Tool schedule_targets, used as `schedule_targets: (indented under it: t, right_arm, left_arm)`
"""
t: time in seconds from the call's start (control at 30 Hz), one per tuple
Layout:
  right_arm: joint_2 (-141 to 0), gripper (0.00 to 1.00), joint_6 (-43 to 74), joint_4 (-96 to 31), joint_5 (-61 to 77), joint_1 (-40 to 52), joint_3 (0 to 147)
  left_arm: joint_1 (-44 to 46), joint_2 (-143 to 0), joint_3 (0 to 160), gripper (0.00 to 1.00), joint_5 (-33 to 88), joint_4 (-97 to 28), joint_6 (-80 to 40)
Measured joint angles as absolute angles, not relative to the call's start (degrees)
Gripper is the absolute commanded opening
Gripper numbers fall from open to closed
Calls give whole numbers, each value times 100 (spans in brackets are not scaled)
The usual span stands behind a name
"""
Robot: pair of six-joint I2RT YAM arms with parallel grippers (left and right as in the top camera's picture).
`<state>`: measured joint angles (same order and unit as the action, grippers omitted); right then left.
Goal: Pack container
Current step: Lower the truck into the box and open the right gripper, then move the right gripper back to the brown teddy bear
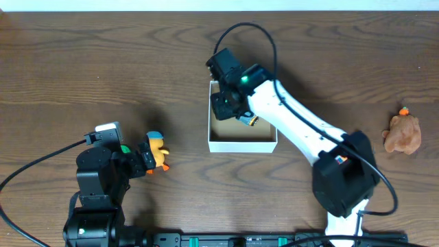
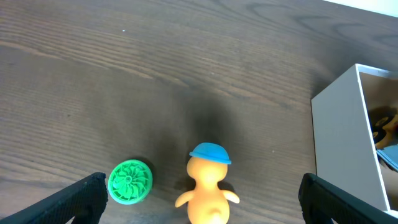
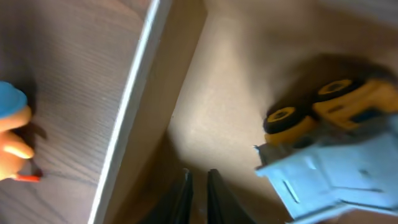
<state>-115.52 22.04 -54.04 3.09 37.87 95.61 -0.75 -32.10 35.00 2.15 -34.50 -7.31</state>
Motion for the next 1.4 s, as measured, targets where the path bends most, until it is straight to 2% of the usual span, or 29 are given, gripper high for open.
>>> schedule_targets:
  t: [0.13,0.73,0.93,1.07,1.1,1.13,1.17,1.27,1.4]
  right_arm:
    - [-11758,13,2443,-5502,95,3778,9522]
    - [-11802,15,2985,-5929,-711,3623,9494]
    - [-11802,10,2882,-5865,-749,3623,9494]
    - [-11795,17,2766,-5942,-753,3610,9539]
    - [-11780,21,2689,-6012,-755,3594,9598]
    - [-11740,37,2655,-6073,-760,3566,9644]
    - [-11668,60,2611,-6171,-770,3505,9714]
    - [-11236,99,2399,-6386,-810,3148,9942]
    - [-10228,99,1984,-6619,-875,2060,10191]
  left_arm:
    - [-75,-3210,3500,98,215,-3450,-731]
    - [-75,-3210,3500,98,215,-3450,-731]
    - [-75,-3210,3500,98,215,-3450,-731]
    - [-75,-3210,3500,98,215,-3450,-731]
    - [-75,-3210,3500,98,215,-3452,-731]
    - [-75,-3210,3500,98,215,-3450,-731]
    - [-75,-3210,3500,98,213,-3452,-729]
    - [-75,-3210,3500,98,215,-3452,-731]
    - [-75,-3210,3500,98,213,-3452,-731]
